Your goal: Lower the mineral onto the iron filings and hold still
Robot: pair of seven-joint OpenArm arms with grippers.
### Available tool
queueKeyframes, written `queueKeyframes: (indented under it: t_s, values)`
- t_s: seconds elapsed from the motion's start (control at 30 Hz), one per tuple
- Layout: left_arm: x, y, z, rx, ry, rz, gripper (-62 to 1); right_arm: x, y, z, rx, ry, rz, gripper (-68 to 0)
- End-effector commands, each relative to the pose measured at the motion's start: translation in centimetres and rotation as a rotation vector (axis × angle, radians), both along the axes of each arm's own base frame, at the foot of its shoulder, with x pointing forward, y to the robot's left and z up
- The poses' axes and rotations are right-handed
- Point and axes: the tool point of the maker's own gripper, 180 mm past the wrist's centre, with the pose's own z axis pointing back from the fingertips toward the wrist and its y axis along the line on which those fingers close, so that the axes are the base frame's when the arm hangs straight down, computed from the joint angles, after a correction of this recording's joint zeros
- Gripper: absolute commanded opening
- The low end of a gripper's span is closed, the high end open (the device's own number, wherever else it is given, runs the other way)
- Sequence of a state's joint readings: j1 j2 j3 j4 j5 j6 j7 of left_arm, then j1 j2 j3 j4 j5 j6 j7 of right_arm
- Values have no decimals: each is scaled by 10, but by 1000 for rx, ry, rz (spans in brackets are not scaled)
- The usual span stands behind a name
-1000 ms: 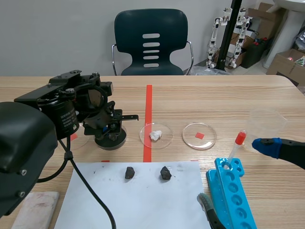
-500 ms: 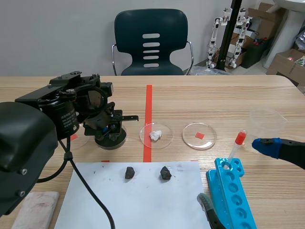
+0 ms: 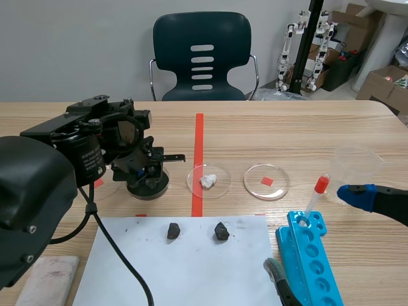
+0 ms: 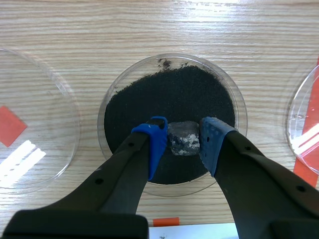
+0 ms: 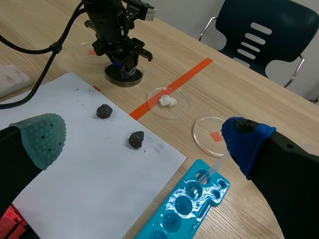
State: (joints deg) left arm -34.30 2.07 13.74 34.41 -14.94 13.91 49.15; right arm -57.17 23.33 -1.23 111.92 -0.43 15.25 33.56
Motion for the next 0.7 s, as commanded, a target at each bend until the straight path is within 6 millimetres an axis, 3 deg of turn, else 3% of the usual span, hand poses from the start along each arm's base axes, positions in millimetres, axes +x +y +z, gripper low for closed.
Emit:
queueKeyframes:
  t_s: [0.0,0.2,0.67]
  values:
    - [6,1,6,15,-14,-5,-496,4,1,12,20,-38,-3,4]
    - [7,6,9,20,-32,-3,-496,4,1,12,20,-38,-3,4]
    - [10,13,75,11,-311,-32,-496,4,1,12,20,-38,-3,4]
